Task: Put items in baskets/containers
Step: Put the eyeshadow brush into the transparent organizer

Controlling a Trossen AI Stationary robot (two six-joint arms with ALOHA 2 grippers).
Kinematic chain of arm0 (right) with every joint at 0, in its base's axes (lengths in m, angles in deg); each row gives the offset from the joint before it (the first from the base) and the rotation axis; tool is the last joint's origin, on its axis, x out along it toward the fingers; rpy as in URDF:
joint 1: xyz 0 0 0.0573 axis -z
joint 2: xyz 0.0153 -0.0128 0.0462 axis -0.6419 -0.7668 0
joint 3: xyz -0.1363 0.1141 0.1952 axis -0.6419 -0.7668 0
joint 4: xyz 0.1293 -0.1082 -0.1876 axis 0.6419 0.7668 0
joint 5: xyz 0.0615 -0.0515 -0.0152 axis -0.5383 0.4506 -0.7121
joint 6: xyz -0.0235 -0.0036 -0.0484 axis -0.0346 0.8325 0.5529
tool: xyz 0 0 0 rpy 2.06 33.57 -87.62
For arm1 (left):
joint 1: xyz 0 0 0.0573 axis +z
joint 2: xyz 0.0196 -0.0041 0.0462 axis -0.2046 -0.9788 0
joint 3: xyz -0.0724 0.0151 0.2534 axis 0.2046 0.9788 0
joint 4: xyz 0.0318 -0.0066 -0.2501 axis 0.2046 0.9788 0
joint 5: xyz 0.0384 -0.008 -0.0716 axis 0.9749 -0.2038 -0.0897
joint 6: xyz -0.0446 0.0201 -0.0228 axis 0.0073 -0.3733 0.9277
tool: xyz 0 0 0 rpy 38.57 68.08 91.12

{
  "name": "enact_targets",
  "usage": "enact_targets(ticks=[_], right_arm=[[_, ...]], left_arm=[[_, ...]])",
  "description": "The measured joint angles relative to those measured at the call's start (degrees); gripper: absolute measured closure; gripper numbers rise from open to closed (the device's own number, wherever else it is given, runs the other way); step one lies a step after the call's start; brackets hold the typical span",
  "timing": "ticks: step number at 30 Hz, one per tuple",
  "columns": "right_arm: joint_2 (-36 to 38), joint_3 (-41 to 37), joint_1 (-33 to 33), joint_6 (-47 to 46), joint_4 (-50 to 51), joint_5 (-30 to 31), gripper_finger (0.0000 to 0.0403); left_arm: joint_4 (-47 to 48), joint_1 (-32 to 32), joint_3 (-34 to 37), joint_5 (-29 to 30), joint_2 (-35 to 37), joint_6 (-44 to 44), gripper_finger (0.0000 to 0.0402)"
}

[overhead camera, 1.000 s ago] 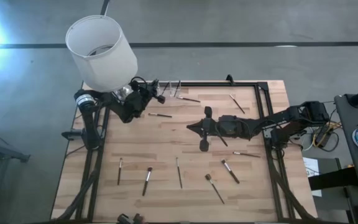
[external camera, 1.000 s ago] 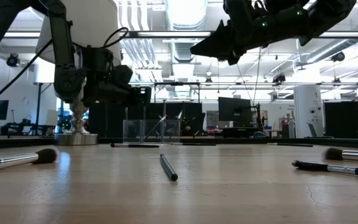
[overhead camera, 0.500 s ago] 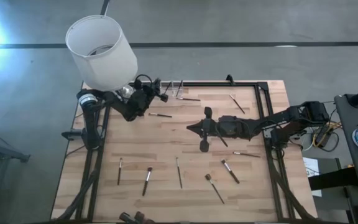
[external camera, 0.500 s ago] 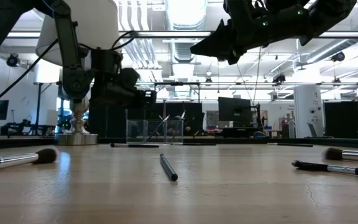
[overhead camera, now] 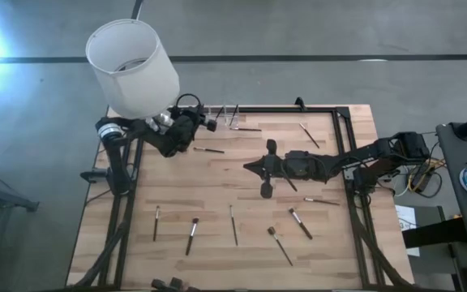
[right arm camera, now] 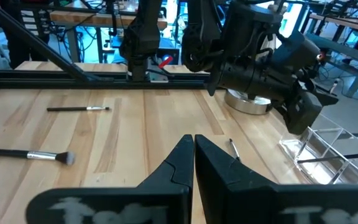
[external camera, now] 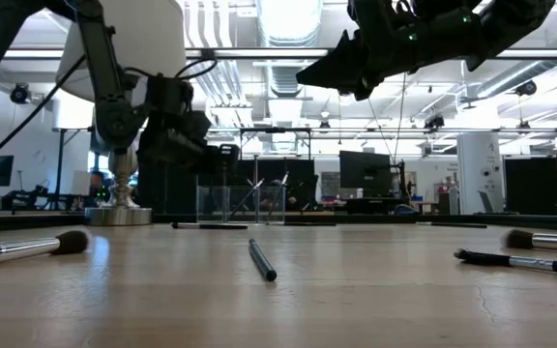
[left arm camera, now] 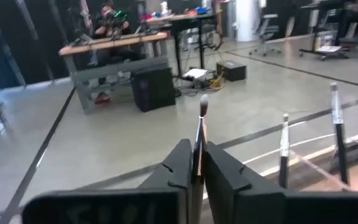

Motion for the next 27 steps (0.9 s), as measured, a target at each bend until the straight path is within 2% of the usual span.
enact_targets(ticks=[4,7,13,17,27], right_arm=[[0.0,0.0,0.0,0.0,0.0,0.0,0.0394],[0.0,0.0,0.0,-0.1,0.0,0.0,0.0394],[0.0,0.0,0.0,0.0,0.0,0.0,0.0394],[0.0,0.0,0.0,0.0,0.0,0.1,0.0394],[0.1,0.0,0.0,0.0,-0.2,0.1,0.0394]], left_arm=[[4.5,0.0,-0.7,0.3,0.6,2.4,0.0312],[6.8,0.0,-1.1,0.5,0.9,2.7,0.0295],[11.4,-0.1,-0.5,-0.5,4.6,2.7,0.0289],[15.8,-0.4,0.5,-4.2,9.7,2.7,0.0288],[28.6,-0.9,2.2,-6.9,22.5,1.7,0.0287]])
